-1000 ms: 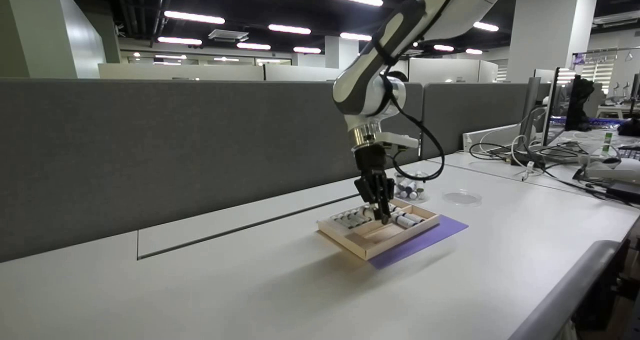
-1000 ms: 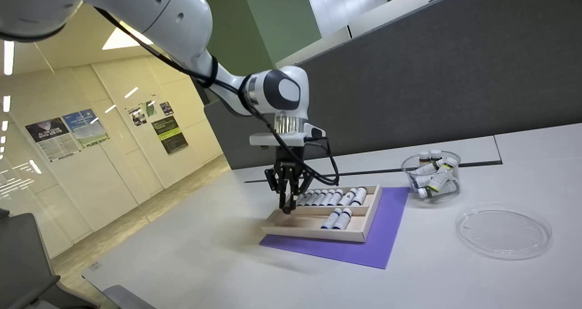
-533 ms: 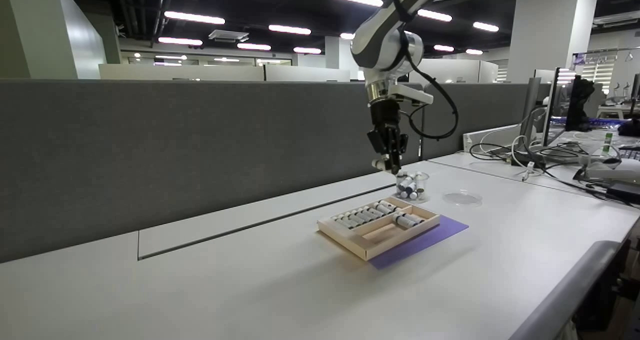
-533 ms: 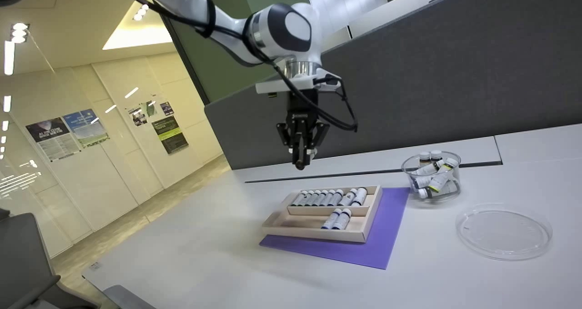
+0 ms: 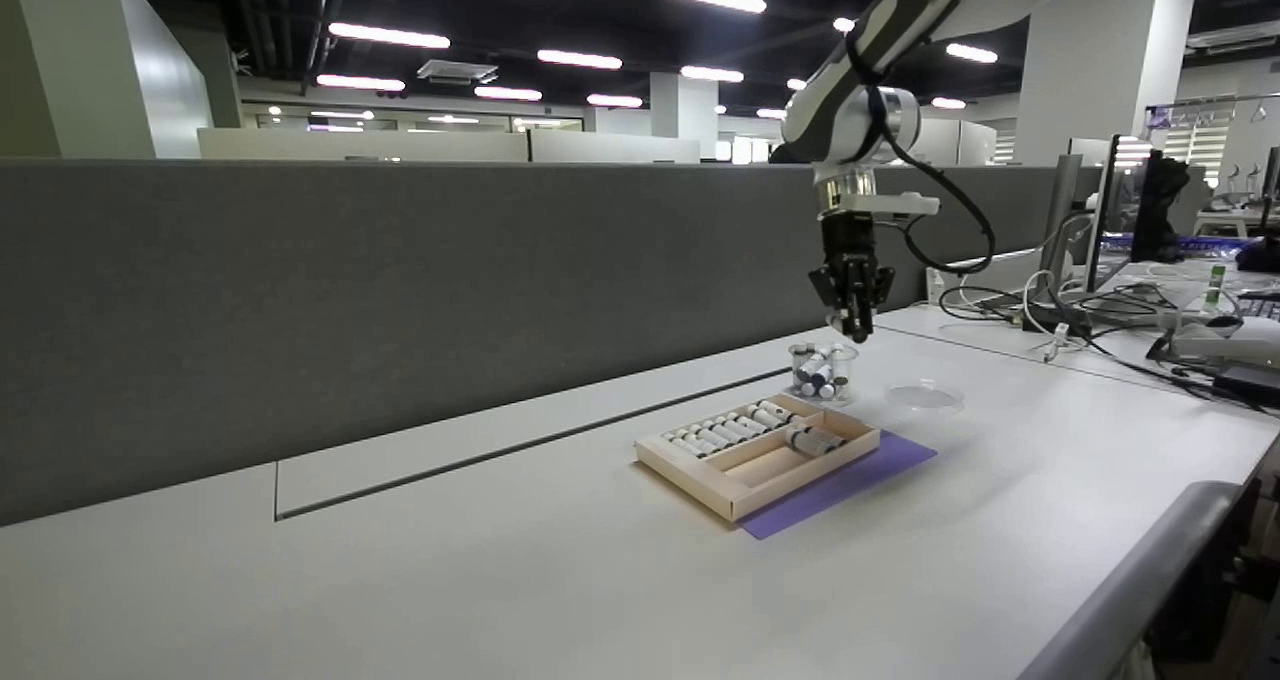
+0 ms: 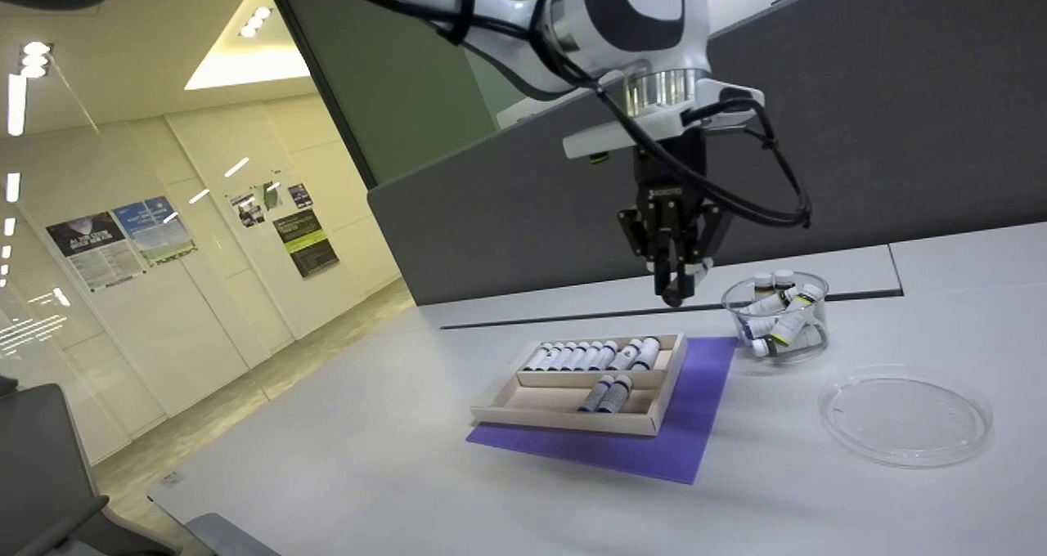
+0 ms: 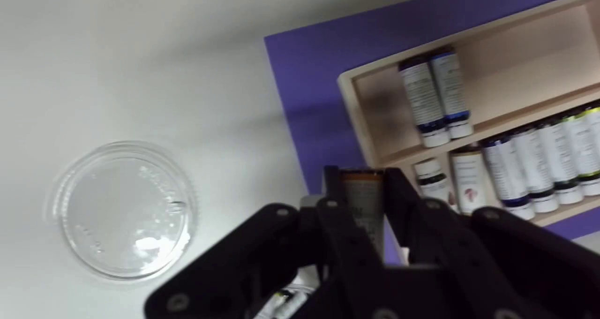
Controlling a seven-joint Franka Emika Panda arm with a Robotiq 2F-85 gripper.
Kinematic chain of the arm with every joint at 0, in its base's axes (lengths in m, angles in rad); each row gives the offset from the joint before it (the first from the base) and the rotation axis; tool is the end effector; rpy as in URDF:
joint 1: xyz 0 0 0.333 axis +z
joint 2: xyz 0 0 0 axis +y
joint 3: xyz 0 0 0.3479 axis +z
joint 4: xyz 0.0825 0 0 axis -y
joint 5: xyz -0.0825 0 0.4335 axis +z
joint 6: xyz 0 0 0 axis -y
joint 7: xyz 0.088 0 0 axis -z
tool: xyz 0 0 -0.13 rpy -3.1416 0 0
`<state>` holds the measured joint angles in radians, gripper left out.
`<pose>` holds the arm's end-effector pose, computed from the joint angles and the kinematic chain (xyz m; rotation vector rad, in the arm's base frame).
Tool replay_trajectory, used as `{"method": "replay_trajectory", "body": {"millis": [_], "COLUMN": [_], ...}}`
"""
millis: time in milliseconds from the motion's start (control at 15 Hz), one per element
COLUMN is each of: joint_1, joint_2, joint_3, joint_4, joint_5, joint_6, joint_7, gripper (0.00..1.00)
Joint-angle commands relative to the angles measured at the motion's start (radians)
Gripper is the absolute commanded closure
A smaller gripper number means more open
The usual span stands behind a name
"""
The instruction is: Pick up the three small bottles from the bottom compartment of the wooden tray and put them on the table.
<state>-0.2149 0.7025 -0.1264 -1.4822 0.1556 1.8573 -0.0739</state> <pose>0.6988 -0.2189 0.2145 -2.9495 0.4747 0.4552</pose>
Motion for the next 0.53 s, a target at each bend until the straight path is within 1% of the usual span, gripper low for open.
{"method": "replay_trajectory", "body": {"millis": [0,200,467], "joint_1": [-0.045,-0.087,-0.134], "joint_2": [0.042,0.06,0.097], "joint_3": [-0.041,-0.072,-0.083], "joint_4": [0.036,0.035,0.042], "joint_5": [0.0,0.013,0.025], "joint_6": [0.013,0.038,0.105], "joint_7": [0.114,0.177,0.19], "gripper": [0.95,0.95,0.95]}}
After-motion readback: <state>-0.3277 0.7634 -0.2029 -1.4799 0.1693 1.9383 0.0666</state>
